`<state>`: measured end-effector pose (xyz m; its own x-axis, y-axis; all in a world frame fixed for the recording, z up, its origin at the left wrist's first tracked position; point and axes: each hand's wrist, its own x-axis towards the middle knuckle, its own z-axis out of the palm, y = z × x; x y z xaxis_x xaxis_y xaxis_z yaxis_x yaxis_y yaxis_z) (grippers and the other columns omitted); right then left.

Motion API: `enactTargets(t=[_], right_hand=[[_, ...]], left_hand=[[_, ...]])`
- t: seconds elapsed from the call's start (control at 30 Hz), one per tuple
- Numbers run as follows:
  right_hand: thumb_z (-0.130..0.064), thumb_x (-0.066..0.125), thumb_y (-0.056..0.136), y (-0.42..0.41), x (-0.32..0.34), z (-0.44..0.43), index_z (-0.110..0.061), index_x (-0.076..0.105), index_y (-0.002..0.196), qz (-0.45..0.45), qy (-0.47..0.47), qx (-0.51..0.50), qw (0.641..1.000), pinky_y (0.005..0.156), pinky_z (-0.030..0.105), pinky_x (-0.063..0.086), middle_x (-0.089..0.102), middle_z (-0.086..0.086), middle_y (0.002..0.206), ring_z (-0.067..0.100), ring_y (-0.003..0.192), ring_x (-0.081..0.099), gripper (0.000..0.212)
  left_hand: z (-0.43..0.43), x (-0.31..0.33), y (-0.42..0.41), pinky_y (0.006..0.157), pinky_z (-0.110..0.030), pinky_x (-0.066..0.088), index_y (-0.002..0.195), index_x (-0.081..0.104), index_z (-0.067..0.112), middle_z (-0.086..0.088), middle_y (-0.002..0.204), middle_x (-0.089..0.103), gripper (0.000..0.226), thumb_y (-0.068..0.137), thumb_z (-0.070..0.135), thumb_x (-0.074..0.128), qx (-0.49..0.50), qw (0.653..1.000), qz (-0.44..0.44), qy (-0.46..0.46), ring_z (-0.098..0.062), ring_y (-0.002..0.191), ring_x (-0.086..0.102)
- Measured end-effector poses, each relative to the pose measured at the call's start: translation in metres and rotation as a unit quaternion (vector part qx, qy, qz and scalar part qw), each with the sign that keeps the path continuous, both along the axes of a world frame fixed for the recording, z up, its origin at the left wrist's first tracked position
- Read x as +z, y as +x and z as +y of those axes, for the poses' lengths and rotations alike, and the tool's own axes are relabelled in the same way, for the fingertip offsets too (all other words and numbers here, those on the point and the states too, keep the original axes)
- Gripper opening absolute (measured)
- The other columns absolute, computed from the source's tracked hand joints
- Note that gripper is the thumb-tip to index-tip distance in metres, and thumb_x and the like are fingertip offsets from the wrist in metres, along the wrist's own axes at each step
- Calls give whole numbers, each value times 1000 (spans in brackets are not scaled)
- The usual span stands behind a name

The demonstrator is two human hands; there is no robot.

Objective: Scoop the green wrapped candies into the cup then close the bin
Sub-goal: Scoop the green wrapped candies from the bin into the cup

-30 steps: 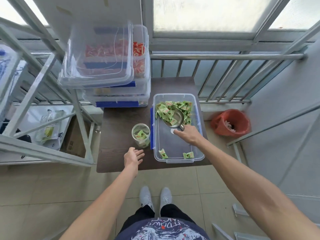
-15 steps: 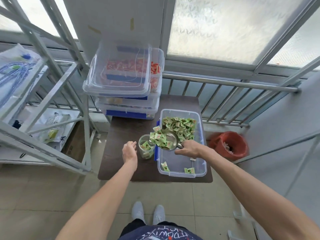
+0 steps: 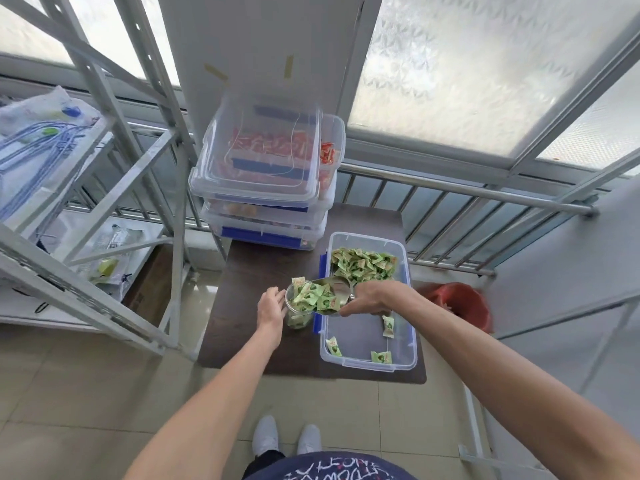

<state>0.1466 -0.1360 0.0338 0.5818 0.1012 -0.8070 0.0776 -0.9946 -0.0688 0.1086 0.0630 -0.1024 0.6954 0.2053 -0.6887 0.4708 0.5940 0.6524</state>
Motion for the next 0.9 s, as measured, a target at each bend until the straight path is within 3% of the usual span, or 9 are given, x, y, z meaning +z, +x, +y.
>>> enactTargets(t=[0.17, 0.27, 0.4, 0.47, 0.53, 0.63, 0.73, 0.9], right_hand=[[-60, 58, 90, 4, 27, 24, -23, 43, 68, 15, -40, 30, 999, 55, 30, 36, 43, -3, 64, 18, 55, 41, 45], [-51, 58, 94, 6, 38, 33, -29, 35, 69, 17, -56, 49, 997, 57, 29, 38, 38, -5, 68, 17, 57, 42, 41], [-58, 58, 88, 9, 45, 36, -23, 59, 95, -14, -78, 80, 994, 74, 33, 45, 52, -2, 90, 23, 80, 54, 36], [-60, 58, 86, 10, 43, 30, -20, 56, 78, -23, -68, 67, 995, 62, 32, 40, 49, -3, 73, 20, 64, 46, 41], [-61, 57, 86, 13, 40, 16, -19, 53, 71, -4, -43, 32, 999, 54, 31, 33, 44, -3, 57, 18, 49, 36, 44], [-55, 56, 88, 16, 29, -15, -17, 49, 75, 56, 16, -63, 996, 49, 27, 28, 43, -1, 57, 15, 46, 32, 41], [-52, 63, 83, 9, 9, -47, -21, 35, 69, 117, 73, -211, 968, 51, 29, 15, 29, -3, 56, 14, 49, 18, 44], [-35, 59, 91, -15, -32, -86, -22, 28, 71, 163, 90, -334, 924, 42, 21, 13, 21, -2, 59, 10, 46, 15, 40]], left_hand=[[0, -4, 3, 101, -34, 42, 149, 34, -1, -20, 149, 47, 51, 103, 23, 35, 1, 1000, 2, -4, -28, 137, 48], [-2, -5, 3, 107, -35, 42, 147, 36, -1, -20, 150, 47, 50, 103, 21, 35, 10, 1000, 7, -8, -28, 137, 47], [-6, -2, -1, 114, -40, 39, 147, 36, -3, -22, 149, 46, 49, 103, 19, 34, 28, 999, 14, -18, -29, 138, 46], [-8, -5, -7, 115, -39, 37, 147, 36, -2, -21, 151, 45, 50, 103, 21, 34, 31, 999, 31, -15, -28, 139, 45], [-11, -10, -14, 115, -40, 35, 148, 35, 0, -19, 151, 45, 51, 103, 24, 33, 34, 998, 58, -13, -27, 140, 44], [-16, -15, -23, 113, -42, 35, 150, 33, -1, -21, 151, 46, 54, 102, 25, 29, 34, 993, 110, -19, -31, 140, 44], [-28, -16, -34, 111, -44, 38, 147, 36, -4, -22, 147, 49, 56, 103, 30, 28, -4, 989, 143, -34, -35, 137, 47], [-52, -8, -42, 109, -45, 42, 144, 40, -5, -23, 140, 56, 62, 103, 40, 30, -91, 986, 131, -56, -36, 130, 54]])
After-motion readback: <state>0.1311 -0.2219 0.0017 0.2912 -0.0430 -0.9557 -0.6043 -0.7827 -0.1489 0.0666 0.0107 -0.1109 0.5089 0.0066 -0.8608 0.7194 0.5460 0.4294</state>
